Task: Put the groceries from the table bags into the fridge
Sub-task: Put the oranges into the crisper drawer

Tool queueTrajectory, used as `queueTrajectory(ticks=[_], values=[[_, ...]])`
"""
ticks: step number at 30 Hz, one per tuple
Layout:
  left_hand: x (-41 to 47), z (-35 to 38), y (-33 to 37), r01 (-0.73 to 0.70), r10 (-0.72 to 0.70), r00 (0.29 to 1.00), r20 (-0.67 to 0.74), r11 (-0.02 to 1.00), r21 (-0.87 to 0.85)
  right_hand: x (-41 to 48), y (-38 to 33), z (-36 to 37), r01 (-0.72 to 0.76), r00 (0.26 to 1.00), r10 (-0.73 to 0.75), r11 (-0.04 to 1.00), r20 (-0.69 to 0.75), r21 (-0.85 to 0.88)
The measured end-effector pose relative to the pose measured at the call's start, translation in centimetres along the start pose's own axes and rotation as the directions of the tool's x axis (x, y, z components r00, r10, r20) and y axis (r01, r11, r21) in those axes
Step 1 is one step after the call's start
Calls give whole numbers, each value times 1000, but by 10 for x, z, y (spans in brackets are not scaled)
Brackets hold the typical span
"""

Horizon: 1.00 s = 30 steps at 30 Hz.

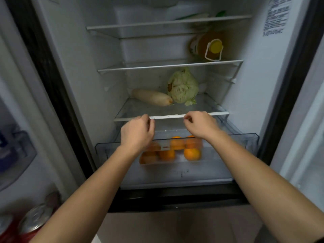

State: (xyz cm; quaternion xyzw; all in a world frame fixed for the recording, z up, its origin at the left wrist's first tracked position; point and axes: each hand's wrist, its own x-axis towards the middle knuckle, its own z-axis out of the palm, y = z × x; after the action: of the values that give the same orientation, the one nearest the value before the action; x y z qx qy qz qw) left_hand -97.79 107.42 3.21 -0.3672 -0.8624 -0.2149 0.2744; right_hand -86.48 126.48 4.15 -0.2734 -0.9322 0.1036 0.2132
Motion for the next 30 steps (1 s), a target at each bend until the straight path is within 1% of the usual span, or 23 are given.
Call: queueTrajectory(ticks=[2, 4, 6, 8, 10, 12, 15, 22, 25, 28, 30], values=[[-25, -2, 0, -27, 18, 985, -169, 998, -56, -29, -7, 3, 33, 973, -36, 999, -227, -18], [-51, 4, -3, -58, 42, 964, -262, 997, -54, -55, -11, 13, 84, 905, -60, 996, -421, 38], [-78, 15, -7, -88, 72, 950, -303, 995, -42, -76, -7, 32, 126, 842, -83, 991, -533, 46], [-104, 28, -9, -137, 120, 951, -285, 990, -41, -97, 2, 60, 105, 811, -118, 993, -573, -57], [-121, 39, -13, -186, 184, 957, -223, 982, 9, -116, 12, 86, 90, 809, -158, 985, -566, -146], [-125, 43, -17, -207, 216, 961, -172, 976, 69, -125, 19, 104, 101, 809, -203, 973, -552, -209], [-114, 42, -21, -194, 204, 974, -99, 975, 106, -118, 23, 108, 103, 821, -222, 964, -525, -246], [-73, 52, -27, -156, 154, 988, 31, 978, 135, -82, 24, 102, 75, 893, -185, 960, -410, -271], [-53, 58, -31, -167, 152, 983, 105, 973, 156, -62, 28, 100, 83, 934, -180, 949, -307, -306], [-28, 63, -34, -149, 118, 963, 242, 982, 115, -39, 37, 91, 118, 972, -177, 938, -156, -325], [-12, 69, -33, -127, 87, 949, 302, 985, 113, -23, 42, 87, 135, 983, -168, 934, -72, -330]])
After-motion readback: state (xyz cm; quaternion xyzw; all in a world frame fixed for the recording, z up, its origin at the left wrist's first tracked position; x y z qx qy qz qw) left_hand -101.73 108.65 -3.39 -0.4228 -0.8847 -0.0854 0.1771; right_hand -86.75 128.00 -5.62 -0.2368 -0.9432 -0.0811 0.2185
